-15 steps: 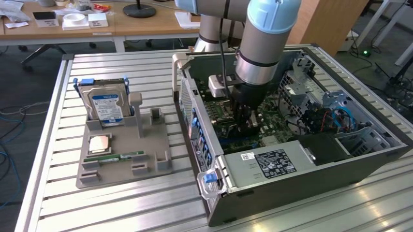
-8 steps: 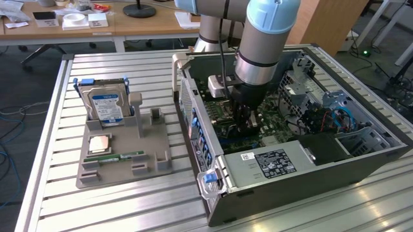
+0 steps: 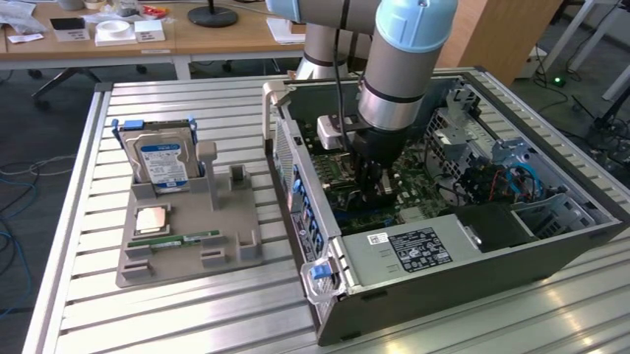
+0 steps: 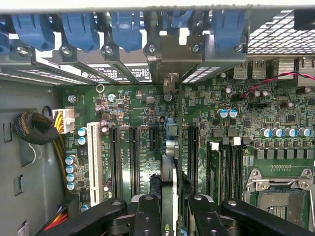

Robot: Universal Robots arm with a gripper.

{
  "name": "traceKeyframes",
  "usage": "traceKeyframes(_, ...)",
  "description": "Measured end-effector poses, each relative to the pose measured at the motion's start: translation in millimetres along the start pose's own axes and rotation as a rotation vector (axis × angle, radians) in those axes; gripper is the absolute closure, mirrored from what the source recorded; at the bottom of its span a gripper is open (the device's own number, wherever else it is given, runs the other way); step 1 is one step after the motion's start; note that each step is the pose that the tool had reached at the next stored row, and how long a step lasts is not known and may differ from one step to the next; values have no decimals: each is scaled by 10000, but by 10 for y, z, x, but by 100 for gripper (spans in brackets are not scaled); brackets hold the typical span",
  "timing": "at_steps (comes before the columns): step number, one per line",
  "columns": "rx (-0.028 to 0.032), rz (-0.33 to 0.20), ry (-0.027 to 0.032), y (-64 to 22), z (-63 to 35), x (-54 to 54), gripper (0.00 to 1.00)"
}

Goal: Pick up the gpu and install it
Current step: 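Insert the gpu into the slot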

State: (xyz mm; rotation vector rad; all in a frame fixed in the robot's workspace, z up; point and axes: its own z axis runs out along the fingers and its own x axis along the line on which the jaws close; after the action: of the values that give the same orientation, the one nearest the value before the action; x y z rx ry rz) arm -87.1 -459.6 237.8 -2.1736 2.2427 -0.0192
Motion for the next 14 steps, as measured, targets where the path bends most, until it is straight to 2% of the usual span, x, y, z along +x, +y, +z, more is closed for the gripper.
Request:
traceKeyframes(11,-13,7,-6,5,2,0,73)
traceKeyframes(12,0,8,-3,4,3,0,73)
traceKeyframes(14,0,3,-1,1,1,0,61)
